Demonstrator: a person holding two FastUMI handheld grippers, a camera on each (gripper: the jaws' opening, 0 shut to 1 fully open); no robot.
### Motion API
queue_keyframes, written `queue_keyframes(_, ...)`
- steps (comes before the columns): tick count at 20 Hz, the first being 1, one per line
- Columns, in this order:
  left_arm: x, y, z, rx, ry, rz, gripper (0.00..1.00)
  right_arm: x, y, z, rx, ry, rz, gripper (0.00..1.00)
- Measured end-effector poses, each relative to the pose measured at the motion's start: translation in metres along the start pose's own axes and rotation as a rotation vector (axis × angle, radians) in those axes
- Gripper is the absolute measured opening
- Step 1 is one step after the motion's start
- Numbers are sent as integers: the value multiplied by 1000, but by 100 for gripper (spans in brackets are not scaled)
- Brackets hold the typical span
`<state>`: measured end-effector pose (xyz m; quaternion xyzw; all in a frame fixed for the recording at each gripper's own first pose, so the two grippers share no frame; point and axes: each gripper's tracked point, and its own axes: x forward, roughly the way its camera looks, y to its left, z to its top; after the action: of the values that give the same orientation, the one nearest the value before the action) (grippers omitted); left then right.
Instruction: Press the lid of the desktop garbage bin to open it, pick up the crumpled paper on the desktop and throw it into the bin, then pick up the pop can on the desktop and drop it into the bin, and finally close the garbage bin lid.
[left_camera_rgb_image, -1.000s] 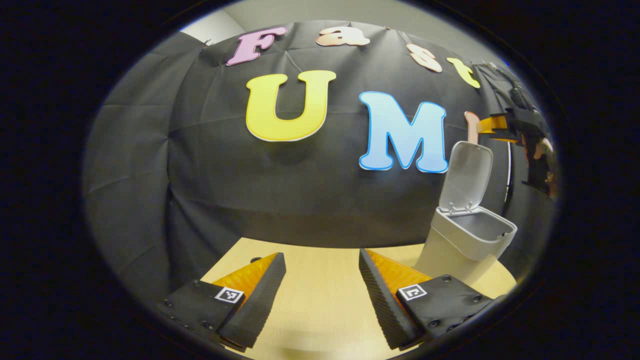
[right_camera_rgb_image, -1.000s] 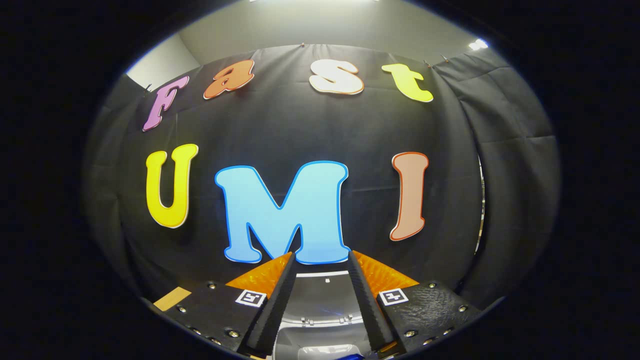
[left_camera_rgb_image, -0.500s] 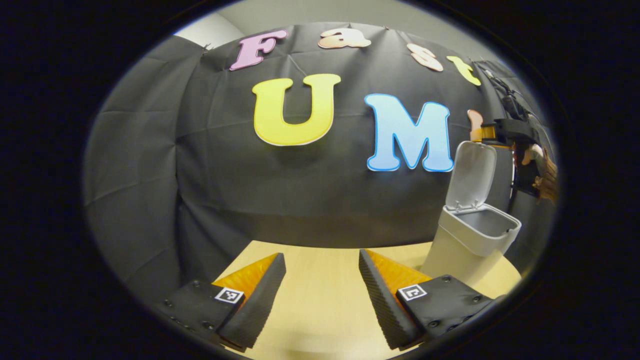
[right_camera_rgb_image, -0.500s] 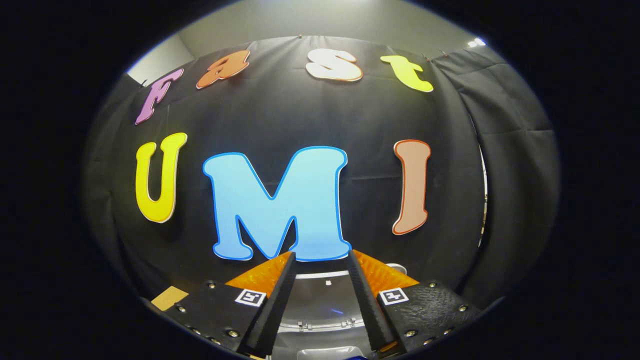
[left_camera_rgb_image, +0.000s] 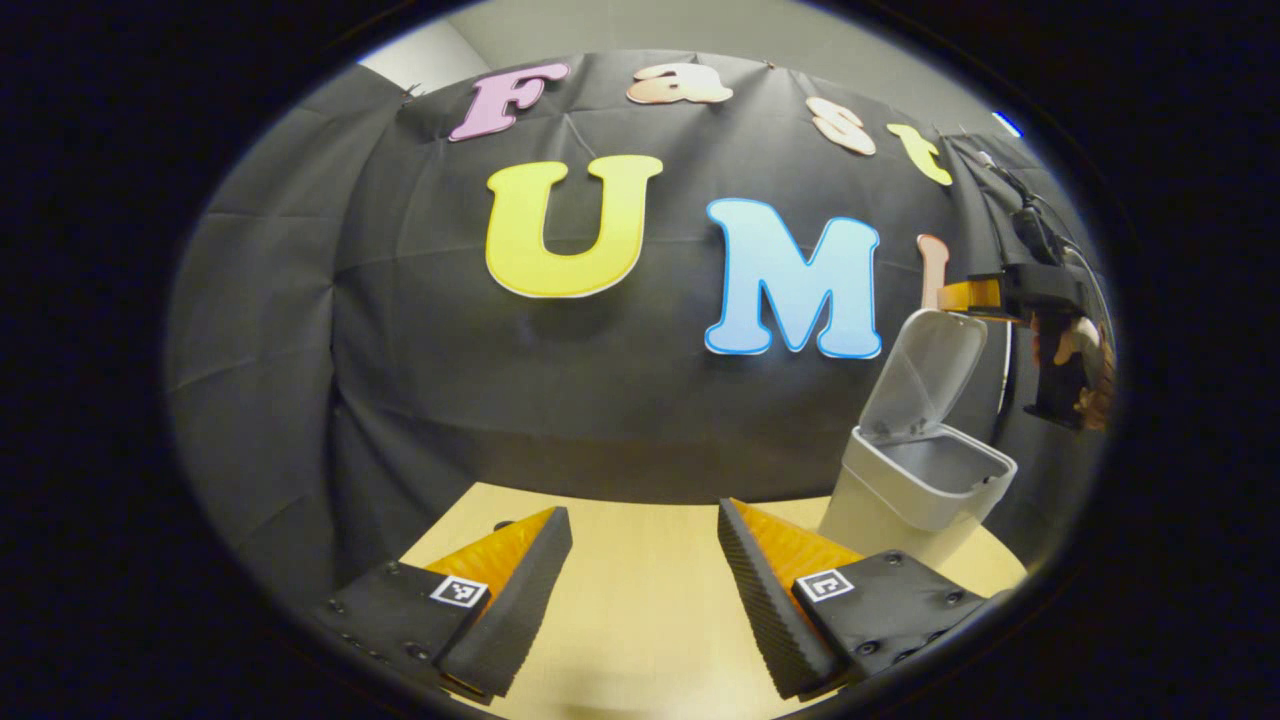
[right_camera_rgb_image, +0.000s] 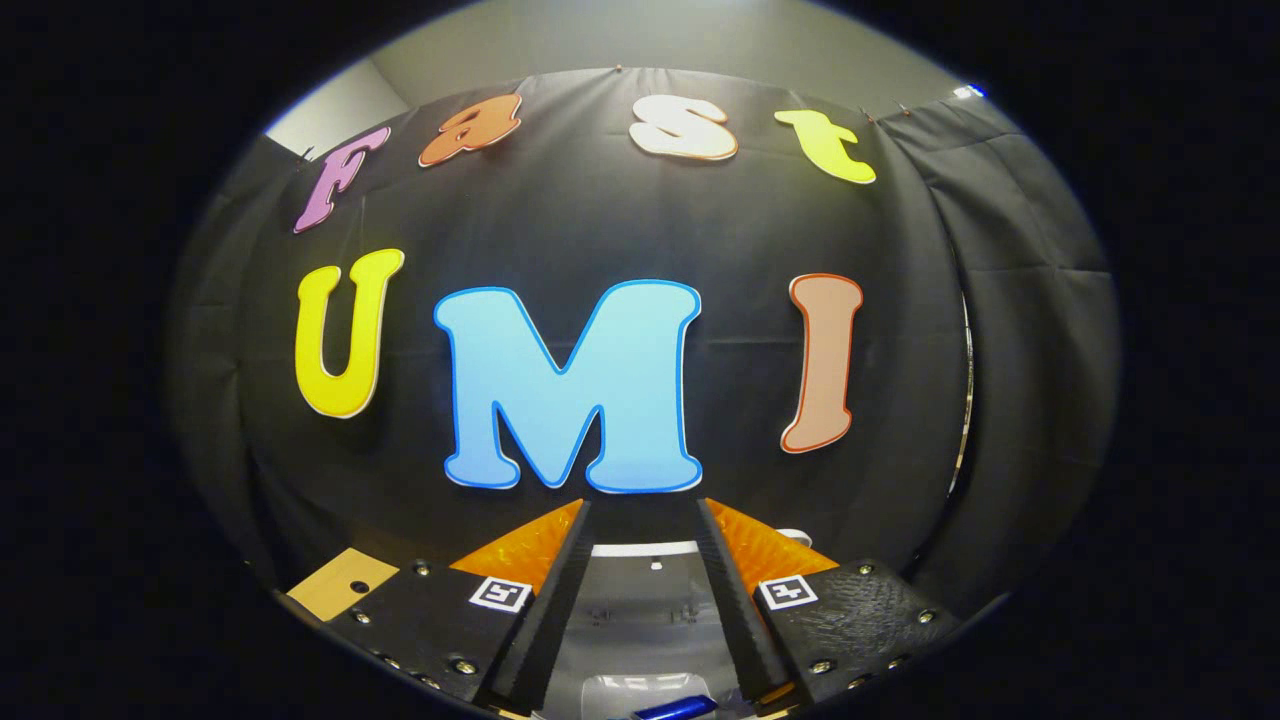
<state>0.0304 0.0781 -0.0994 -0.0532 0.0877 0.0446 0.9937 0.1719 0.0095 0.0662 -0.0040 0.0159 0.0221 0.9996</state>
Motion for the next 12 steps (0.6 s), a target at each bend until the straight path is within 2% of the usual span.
queue_keyframes(8,-9,-25,11,7,-19,-42,97,-42,-1,-50,4,114,33,68)
queue_keyframes(10,-11,-28,12,3,-21,-48,97,-49,0,-72,3,158,43,77)
queue_keyframes(12,-13,-29,12,3,-21,-49,97,-54,0,-90,0,187,48,77)
